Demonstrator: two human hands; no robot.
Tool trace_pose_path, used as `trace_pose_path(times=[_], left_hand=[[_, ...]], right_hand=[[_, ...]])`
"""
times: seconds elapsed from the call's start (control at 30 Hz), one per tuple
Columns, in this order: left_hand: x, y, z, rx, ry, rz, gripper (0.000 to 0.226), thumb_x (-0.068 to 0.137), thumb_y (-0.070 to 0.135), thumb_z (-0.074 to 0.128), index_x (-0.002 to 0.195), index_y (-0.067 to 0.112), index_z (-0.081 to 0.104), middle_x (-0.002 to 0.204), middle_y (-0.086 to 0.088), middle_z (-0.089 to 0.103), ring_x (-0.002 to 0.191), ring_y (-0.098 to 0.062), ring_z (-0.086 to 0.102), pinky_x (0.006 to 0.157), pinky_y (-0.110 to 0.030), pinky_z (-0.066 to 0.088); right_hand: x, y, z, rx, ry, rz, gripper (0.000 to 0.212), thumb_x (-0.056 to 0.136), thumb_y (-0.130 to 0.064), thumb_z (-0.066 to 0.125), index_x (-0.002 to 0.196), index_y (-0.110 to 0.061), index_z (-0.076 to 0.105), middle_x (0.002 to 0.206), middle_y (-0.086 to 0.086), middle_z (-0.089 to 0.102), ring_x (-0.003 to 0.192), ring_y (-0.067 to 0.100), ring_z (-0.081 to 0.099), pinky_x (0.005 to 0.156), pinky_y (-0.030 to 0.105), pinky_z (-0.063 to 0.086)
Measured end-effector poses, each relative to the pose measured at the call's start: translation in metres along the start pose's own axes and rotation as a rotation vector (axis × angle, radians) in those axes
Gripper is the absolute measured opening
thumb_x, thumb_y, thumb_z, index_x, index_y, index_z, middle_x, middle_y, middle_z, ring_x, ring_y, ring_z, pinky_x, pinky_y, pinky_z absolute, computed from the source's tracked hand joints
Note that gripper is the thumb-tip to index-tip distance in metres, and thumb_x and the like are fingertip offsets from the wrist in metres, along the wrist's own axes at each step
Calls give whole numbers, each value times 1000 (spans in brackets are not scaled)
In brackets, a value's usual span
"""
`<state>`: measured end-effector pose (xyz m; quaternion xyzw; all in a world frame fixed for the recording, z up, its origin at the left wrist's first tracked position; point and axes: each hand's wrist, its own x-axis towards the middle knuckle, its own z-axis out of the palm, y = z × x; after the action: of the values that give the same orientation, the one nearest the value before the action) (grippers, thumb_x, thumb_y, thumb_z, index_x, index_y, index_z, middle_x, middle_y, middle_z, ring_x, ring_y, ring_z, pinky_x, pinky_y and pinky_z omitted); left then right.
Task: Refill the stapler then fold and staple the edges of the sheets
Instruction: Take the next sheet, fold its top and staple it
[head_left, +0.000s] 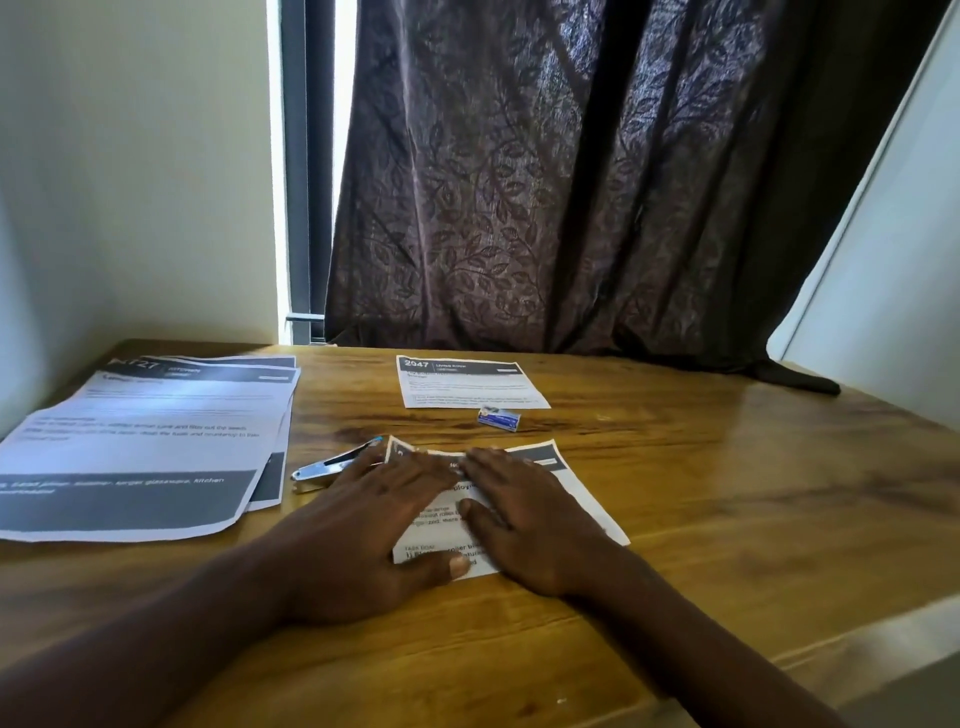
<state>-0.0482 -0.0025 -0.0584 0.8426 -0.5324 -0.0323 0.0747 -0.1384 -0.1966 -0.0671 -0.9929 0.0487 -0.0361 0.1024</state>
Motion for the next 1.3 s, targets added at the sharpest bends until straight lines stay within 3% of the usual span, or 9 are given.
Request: trace_pose_path(times=[0.07,0.17,0.3,0.53,0.73,0.9,1.07,1.3], left_hand=[[3,2,-1,63,-74,-38,89,87,82,25,158,40,-9,164,24,-9,142,5,-17,122,-46,-22],[7,0,-1,91,-118,-83,92,84,86,22,157,43,-13,166,20,-13,141,2,-21,116,-50,-30],[9,-1,-2,104,-159,-129,98,73,91,15,157,46,-11,166,17,-15,154,-9,-15,117,-56,-28],[8,-2,0,121,-127,-127,91,80,90,17,155,49,-14,166,19,-15,154,-6,-14,118,-56,-26],[6,-3,-1,141,-133,-104,94,74,93,7,154,48,-17,166,18,-17,154,-8,-16,120,-59,-19],[6,-3,0,160,-138,-99,95,72,92,3,153,48,-19,165,17,-20,150,-5,-19,120,-58,-20],[5,-6,2,148,-133,-84,100,61,96,-8,149,52,-23,163,19,-22,153,-8,-18,120,-56,-22],[4,-4,1,143,-119,-75,101,60,96,-9,150,52,-22,163,21,-22,154,-7,-17,120,-55,-22]], right_hand=[[1,0,1,-25,-10,-3,63,106,-53,30,162,-30,10,171,-10,8,157,8,1,125,31,-2],[2,2,1,-29,-7,-5,63,106,-53,31,162,-31,11,171,-11,9,156,7,1,126,31,0],[1,3,2,-1,5,-6,63,106,-52,33,162,-32,14,170,-12,11,156,6,3,125,29,1],[-6,2,-5,38,-69,-72,68,104,-49,40,163,-27,13,172,-8,4,156,4,-4,121,27,-7],[-19,1,-5,-47,-154,-139,80,94,-58,23,163,-25,-1,171,-9,-8,153,-1,-14,123,25,-12],[-32,13,-6,-80,-157,-172,69,100,-44,21,163,-28,-4,170,-13,-13,152,-5,-18,124,26,-10],[-48,42,-14,-95,-162,-118,65,101,-44,17,161,-33,-4,167,-20,-13,150,-10,-18,123,21,-11],[-75,95,-31,-54,-154,89,64,97,-48,14,158,-40,-4,165,-23,-8,150,-10,-13,128,32,-2]])
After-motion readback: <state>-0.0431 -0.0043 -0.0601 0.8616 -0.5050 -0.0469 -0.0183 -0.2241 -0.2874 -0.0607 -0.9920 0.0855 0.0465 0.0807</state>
